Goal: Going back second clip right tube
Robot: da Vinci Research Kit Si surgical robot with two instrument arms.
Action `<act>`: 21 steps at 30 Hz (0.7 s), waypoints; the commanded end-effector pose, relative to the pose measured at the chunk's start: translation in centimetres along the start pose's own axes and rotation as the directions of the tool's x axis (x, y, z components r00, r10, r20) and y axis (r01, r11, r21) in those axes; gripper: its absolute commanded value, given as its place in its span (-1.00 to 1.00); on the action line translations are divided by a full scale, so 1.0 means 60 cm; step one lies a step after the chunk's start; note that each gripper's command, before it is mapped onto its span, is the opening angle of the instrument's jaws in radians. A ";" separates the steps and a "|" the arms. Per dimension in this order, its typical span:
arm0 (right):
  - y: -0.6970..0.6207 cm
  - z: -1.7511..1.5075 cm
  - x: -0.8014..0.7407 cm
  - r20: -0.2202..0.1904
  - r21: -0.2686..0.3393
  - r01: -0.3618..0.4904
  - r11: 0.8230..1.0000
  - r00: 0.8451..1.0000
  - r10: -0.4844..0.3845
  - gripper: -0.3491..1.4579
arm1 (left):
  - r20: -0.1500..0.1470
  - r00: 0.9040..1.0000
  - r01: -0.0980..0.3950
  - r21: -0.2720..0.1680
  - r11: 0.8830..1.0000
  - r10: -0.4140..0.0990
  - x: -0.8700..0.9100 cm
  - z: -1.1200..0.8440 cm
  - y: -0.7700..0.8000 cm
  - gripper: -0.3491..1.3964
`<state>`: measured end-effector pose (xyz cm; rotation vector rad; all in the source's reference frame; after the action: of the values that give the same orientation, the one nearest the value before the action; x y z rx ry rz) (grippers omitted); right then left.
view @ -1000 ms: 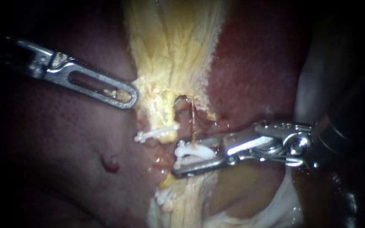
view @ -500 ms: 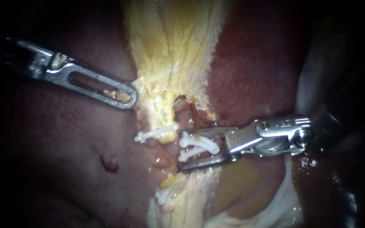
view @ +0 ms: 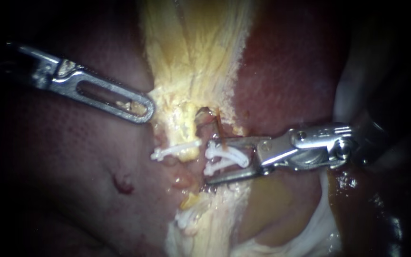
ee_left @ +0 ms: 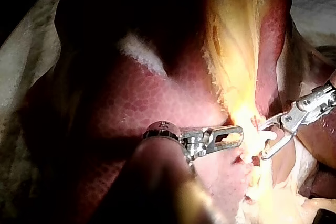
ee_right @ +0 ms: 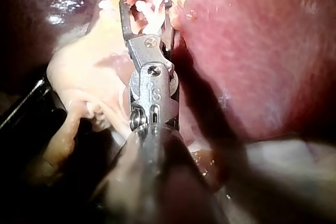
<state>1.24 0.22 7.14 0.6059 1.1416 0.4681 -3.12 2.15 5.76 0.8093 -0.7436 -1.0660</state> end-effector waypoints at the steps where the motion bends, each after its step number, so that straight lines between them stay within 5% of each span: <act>1: 0.0001 -0.0001 0.0002 0.001 0.001 -0.011 1.000 1.000 0.011 -0.06 | 0.000 1.000 0.000 0.000 1.000 0.000 0.0000 0.0000 0.0000 -1.00; 13: 0.0005 -0.0003 0.0003 -0.001 -0.002 -0.107 0.994 0.994 0.107 -0.06 | 0.000 1.000 0.000 0.000 1.000 0.000 0.0000 -0.0001 -0.0001 -1.00; 21: 0.0000 -0.0012 -0.0001 0.005 0.012 -0.336 0.942 0.942 0.336 -0.07 | 0.000 1.000 0.000 0.000 1.000 0.000 0.0001 -0.0001 -0.0001 -1.00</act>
<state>1.17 0.22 7.12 0.8412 1.0357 0.7533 -3.12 2.14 5.75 0.8096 -0.7438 -1.0658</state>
